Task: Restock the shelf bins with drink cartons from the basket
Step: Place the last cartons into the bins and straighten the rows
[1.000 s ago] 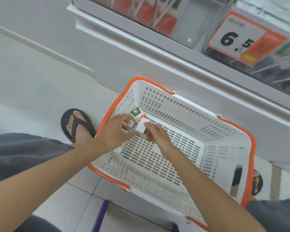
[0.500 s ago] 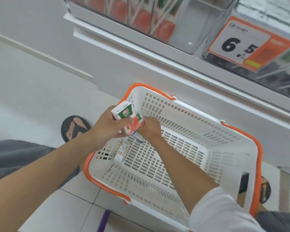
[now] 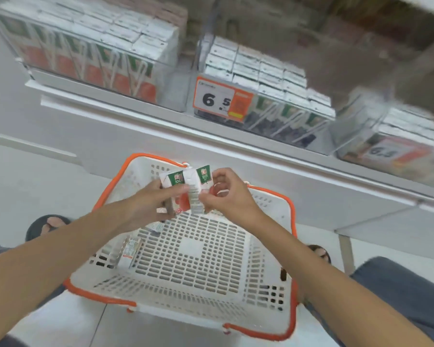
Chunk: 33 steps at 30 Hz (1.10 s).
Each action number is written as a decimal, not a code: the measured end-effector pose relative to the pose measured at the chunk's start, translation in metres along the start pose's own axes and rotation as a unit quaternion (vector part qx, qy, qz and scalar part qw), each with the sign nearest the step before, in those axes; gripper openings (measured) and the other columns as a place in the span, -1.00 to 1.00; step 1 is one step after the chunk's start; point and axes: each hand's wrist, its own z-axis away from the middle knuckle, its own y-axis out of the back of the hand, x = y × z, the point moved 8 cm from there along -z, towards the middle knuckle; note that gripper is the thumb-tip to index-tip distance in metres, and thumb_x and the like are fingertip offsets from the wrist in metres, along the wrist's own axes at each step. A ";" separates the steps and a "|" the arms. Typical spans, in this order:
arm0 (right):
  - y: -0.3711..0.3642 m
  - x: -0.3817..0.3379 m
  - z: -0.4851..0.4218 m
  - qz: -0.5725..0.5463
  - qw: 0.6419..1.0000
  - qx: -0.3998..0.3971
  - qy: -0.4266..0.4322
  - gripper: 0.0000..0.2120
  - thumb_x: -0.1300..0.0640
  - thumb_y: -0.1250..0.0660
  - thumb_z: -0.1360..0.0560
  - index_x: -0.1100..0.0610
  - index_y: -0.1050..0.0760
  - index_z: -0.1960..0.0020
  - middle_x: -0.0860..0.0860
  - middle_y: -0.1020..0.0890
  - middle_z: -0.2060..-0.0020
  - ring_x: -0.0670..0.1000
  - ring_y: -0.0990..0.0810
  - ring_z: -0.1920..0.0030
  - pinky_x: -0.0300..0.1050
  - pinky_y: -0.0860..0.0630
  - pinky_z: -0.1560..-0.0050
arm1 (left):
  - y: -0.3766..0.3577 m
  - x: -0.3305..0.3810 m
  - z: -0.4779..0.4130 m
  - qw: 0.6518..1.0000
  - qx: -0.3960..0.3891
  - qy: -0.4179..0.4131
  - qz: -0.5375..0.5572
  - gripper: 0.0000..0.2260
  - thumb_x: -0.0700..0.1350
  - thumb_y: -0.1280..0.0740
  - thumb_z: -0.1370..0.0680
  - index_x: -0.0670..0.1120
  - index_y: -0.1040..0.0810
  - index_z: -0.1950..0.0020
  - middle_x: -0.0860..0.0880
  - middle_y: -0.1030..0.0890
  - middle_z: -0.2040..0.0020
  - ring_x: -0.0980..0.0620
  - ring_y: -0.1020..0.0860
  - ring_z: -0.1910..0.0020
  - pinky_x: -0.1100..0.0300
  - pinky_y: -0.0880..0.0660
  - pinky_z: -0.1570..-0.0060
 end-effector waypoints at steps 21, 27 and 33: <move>0.238 -0.171 0.011 0.076 0.977 0.115 0.164 -0.45 0.03 -0.61 -0.29 0.01 -0.44 -0.18 -0.07 -0.66 0.04 -0.14 -0.67 0.07 -0.28 -0.57 0.13 | -0.153 0.261 -0.018 0.880 0.022 -0.329 -0.341 -0.04 0.01 -0.63 -0.25 0.11 -0.19 -0.53 0.11 -0.34 -0.45 0.16 -0.40 -0.34 0.10 -0.47 -0.24; 0.160 -0.202 -0.022 0.071 0.983 0.018 0.167 -0.42 0.03 -0.62 -0.29 0.01 -0.42 -0.20 -0.03 -0.66 -0.02 -0.04 -0.68 0.00 -0.19 -0.62 0.06 | -0.092 0.255 0.000 0.895 0.035 -0.333 -0.294 -0.31 -0.11 -0.65 -0.23 0.06 -0.49 -0.31 0.09 -0.63 -0.12 0.12 -0.61 -0.07 0.17 -0.58 -0.03; 0.065 -0.264 -0.054 0.171 0.961 -0.066 0.206 -0.54 0.05 -0.57 -0.26 0.02 -0.56 -0.13 -0.02 -0.70 0.04 0.00 -0.69 0.05 -0.08 -0.65 0.05 | 0.020 0.255 0.035 0.882 0.119 -0.355 -0.287 -0.16 -0.02 -0.66 -0.20 0.07 -0.40 -0.42 0.13 -0.57 -0.20 0.10 -0.56 -0.14 0.15 -0.57 -0.05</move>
